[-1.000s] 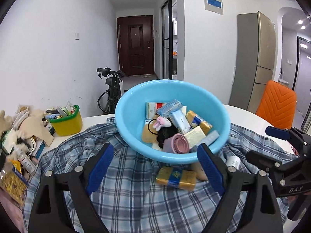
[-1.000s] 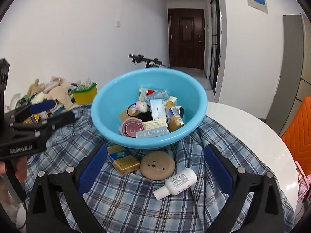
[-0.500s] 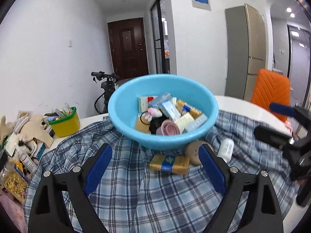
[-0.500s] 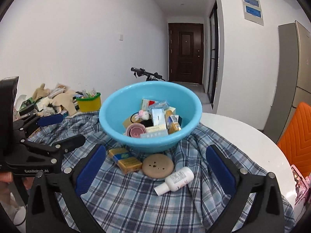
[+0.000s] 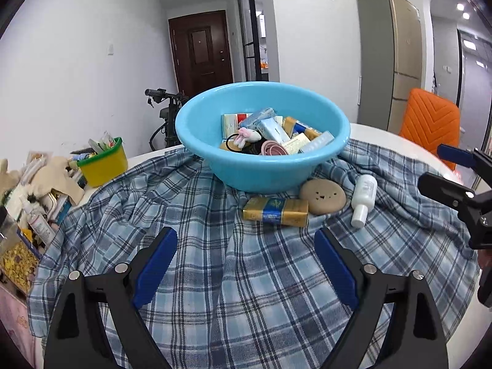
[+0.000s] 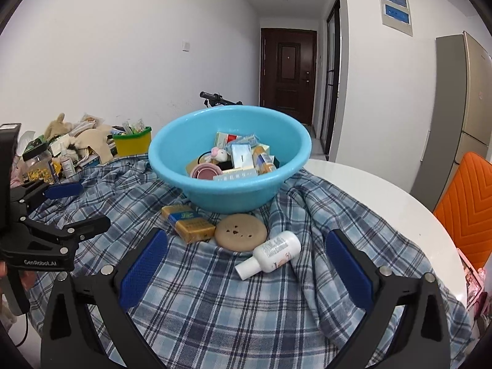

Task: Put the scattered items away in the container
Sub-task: 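Withdraw both tools from the basin toward the cigarette pack and bottle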

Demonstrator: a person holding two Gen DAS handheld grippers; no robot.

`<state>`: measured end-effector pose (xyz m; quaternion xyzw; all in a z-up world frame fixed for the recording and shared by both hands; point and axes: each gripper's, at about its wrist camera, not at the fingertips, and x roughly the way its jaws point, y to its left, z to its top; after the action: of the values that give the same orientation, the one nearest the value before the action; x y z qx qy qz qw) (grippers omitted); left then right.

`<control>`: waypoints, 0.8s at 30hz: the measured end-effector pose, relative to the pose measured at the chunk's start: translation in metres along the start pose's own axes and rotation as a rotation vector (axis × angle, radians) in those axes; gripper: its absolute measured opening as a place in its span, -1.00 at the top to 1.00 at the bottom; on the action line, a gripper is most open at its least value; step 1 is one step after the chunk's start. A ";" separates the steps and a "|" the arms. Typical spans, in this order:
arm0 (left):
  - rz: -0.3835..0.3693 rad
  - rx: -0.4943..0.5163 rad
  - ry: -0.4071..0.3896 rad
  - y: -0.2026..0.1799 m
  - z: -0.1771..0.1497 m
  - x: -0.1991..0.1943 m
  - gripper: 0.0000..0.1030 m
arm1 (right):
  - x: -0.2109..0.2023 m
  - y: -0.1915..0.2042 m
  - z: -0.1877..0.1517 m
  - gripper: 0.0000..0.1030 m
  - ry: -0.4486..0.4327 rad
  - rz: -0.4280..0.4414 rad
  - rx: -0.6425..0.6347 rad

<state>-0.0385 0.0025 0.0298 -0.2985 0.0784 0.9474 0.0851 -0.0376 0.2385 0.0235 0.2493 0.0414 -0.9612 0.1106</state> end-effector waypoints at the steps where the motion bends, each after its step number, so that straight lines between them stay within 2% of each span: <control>1: 0.012 0.017 -0.007 -0.003 -0.001 -0.002 -0.79 | 0.000 0.000 -0.001 -0.99 -0.007 -0.023 0.004; 7: -0.012 0.065 -0.002 -0.006 0.007 -0.001 -0.79 | -0.003 -0.012 0.003 -0.99 -0.022 -0.047 0.016; 9: -0.062 0.061 0.015 -0.004 0.009 0.003 -0.79 | -0.002 -0.016 0.003 -0.99 -0.014 -0.048 0.017; 12: -0.189 0.079 0.038 -0.005 0.011 0.011 -0.79 | 0.000 -0.020 0.000 -0.99 0.006 -0.057 0.001; 16: -0.277 0.141 0.073 -0.008 0.013 0.029 -0.79 | 0.005 -0.026 -0.004 -0.99 0.031 -0.056 0.001; 19: -0.261 0.175 0.114 -0.015 0.016 0.049 -0.79 | 0.009 -0.027 -0.008 -0.99 0.041 -0.048 0.002; 24: -0.320 0.197 0.171 -0.026 0.019 0.081 -0.79 | 0.019 -0.028 -0.013 -0.99 0.062 -0.034 -0.015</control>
<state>-0.1093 0.0410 -0.0042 -0.3769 0.1292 0.8807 0.2561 -0.0544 0.2643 0.0032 0.2776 0.0562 -0.9544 0.0948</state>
